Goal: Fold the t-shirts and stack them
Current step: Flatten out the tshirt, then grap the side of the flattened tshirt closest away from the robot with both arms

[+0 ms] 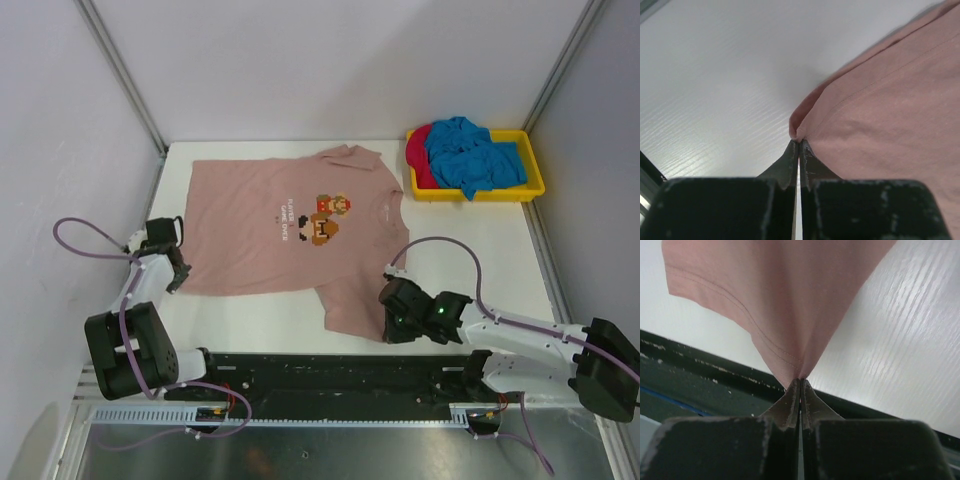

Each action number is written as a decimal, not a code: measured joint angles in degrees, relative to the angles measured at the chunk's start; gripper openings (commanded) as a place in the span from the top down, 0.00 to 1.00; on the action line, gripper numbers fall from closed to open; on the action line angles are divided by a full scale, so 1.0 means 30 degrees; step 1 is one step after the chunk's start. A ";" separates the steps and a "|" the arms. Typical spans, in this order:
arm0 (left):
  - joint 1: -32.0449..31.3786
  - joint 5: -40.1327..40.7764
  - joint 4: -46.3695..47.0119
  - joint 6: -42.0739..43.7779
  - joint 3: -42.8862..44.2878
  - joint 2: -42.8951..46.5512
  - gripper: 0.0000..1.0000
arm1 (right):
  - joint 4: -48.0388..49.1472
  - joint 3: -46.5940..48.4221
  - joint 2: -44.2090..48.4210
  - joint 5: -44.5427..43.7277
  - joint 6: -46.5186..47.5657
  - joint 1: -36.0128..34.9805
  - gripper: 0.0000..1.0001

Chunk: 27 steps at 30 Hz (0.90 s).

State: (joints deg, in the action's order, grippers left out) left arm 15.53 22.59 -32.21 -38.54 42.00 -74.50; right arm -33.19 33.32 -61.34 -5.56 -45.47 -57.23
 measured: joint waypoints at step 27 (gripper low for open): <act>0.0007 0.0328 -0.0488 0.0000 0.0000 0.0474 1.00 | 0.3140 0.2178 -0.3898 0.0066 0.3024 0.9930 0.48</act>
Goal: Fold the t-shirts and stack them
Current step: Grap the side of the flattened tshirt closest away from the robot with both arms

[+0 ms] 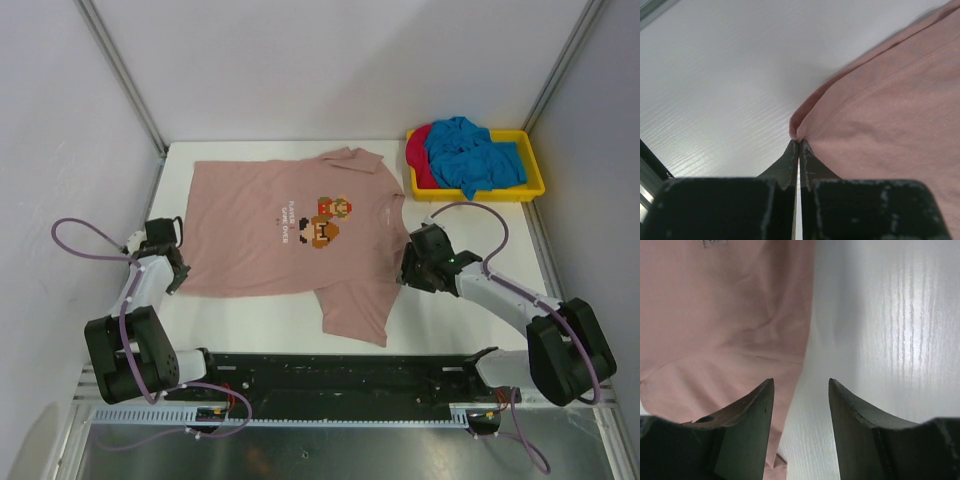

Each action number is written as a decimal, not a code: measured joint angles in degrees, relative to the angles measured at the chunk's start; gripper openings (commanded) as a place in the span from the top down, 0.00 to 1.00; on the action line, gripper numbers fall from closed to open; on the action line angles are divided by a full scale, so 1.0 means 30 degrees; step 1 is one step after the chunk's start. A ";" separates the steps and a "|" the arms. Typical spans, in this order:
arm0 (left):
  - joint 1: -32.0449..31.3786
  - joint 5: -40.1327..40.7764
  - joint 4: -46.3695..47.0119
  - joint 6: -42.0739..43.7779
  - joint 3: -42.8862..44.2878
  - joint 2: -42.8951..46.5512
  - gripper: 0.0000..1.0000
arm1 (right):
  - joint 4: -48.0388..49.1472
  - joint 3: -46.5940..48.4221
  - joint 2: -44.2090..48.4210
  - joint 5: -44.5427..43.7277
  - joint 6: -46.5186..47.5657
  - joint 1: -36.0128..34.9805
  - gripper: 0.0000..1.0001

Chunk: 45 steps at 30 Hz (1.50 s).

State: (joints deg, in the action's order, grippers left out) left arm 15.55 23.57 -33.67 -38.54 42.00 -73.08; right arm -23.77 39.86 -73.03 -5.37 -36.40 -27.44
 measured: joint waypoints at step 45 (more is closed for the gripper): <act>0.0000 0.0313 -0.0357 -0.0007 -0.0029 0.1705 1.00 | 0.0255 0.0576 -0.1967 -0.2404 -0.0852 -0.2674 1.00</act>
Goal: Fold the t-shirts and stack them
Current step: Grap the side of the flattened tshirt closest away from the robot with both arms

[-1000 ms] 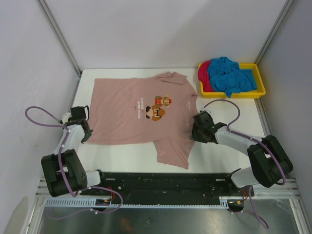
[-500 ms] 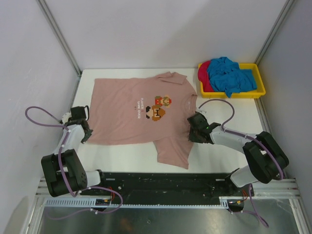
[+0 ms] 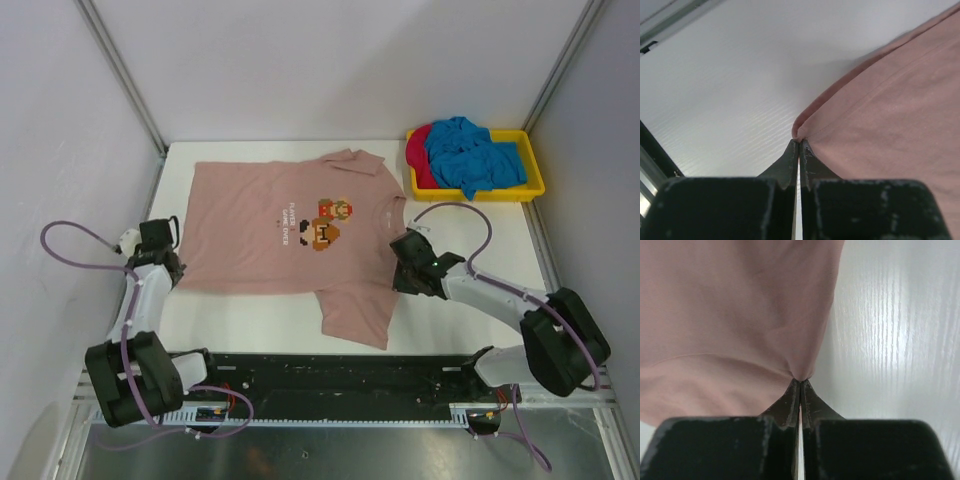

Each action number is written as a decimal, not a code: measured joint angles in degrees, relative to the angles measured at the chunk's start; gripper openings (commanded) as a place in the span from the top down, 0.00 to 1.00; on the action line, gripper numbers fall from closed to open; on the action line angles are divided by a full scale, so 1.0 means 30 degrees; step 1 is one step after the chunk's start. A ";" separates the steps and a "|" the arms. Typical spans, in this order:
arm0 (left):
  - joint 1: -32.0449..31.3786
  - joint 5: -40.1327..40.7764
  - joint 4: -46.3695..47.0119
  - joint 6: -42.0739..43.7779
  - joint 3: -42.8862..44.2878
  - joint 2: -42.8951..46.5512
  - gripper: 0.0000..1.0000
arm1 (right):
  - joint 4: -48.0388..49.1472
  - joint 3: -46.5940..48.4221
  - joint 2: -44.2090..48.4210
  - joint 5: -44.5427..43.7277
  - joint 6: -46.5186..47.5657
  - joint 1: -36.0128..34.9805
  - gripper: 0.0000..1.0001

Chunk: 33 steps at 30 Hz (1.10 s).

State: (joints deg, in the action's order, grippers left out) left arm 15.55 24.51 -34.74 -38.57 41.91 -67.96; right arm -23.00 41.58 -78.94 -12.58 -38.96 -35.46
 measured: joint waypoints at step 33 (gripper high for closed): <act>-0.2863 0.1078 -0.0889 0.0430 0.6958 -0.5858 1.00 | -0.1523 0.6841 -0.4065 -0.0153 0.2725 0.2572 1.00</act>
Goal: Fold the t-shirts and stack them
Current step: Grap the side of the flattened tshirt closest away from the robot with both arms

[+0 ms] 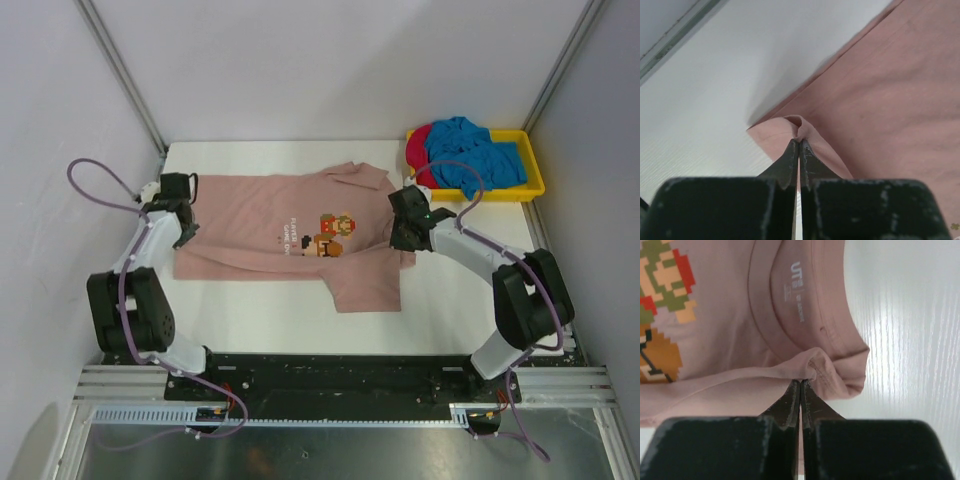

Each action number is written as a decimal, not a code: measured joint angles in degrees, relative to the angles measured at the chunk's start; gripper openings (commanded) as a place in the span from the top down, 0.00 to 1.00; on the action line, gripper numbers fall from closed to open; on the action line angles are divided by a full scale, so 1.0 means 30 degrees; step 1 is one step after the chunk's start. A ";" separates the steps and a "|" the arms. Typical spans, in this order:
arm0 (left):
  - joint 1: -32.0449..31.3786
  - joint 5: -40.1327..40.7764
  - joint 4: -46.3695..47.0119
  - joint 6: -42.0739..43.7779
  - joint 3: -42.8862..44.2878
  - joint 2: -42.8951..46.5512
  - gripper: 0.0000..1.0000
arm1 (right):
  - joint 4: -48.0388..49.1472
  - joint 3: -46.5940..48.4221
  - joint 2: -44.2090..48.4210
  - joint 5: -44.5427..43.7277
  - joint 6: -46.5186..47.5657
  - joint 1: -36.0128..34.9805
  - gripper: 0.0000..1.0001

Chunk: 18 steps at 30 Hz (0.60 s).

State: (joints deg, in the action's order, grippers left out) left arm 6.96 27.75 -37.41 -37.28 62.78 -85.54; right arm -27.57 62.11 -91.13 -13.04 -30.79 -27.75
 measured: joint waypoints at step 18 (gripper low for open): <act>-0.0160 0.0007 0.0270 -0.0087 0.0867 -0.2812 1.00 | 0.0576 0.0736 -0.1953 0.0364 0.0270 0.1632 1.00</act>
State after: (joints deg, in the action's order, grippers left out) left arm 6.48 27.77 -36.60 -37.54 65.39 -93.97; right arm -25.85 64.31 -96.99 -11.94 -29.98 -22.85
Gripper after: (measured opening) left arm 0.005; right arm 0.010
